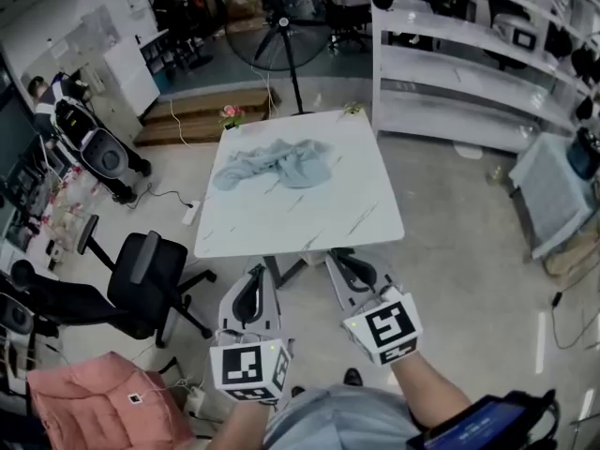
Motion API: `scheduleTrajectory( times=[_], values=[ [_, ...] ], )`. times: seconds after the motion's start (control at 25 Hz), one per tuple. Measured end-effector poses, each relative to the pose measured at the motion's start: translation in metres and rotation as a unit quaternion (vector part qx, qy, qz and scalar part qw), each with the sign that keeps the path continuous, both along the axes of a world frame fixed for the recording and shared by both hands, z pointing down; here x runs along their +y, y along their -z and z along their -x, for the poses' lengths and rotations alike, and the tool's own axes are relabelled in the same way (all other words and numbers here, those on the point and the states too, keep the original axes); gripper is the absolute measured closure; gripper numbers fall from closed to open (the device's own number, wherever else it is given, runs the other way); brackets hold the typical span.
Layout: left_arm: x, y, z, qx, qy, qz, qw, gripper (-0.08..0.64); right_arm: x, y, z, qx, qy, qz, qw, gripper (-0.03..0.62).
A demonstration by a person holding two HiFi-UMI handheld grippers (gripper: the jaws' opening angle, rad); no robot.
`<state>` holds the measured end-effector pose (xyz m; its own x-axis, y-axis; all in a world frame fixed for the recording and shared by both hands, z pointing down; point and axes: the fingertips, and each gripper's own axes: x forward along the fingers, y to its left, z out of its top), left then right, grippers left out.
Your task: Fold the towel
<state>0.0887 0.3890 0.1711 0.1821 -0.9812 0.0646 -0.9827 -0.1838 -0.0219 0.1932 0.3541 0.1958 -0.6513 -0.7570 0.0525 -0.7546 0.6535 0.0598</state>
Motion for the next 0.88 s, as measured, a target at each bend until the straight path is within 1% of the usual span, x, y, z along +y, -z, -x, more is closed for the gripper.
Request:
scheduleTrajectory(
  times=[0.16, 0.28, 0.44, 0.68, 0.88],
  values=[
    [-0.003, -0.016, -0.009, -0.011, 0.011, 0.019, 0.9997, 0.551, -0.007, -0.017, -0.010, 0.003, 0.011, 0.019, 1.000, 0.575],
    [-0.007, -0.025, -0.011, -0.021, 0.015, 0.031, 0.9992, 0.551, -0.012, -0.027, -0.009, 0.000, 0.017, 0.036, 0.999, 0.576],
    [-0.020, -0.032, -0.004, -0.017, 0.026, 0.037, 0.9988, 0.551, -0.027, -0.036, -0.003, 0.011, 0.027, 0.040, 0.999, 0.577],
    [-0.058, -0.049, 0.031, -0.003, 0.037, 0.044, 0.9983, 0.551, -0.066, -0.049, 0.021, 0.024, 0.023, 0.042, 0.999, 0.576],
    [-0.117, -0.068, 0.073, 0.010, 0.037, 0.052, 0.9979, 0.551, -0.123, -0.063, 0.051, 0.039, 0.011, 0.047, 0.998, 0.575]
  ],
)
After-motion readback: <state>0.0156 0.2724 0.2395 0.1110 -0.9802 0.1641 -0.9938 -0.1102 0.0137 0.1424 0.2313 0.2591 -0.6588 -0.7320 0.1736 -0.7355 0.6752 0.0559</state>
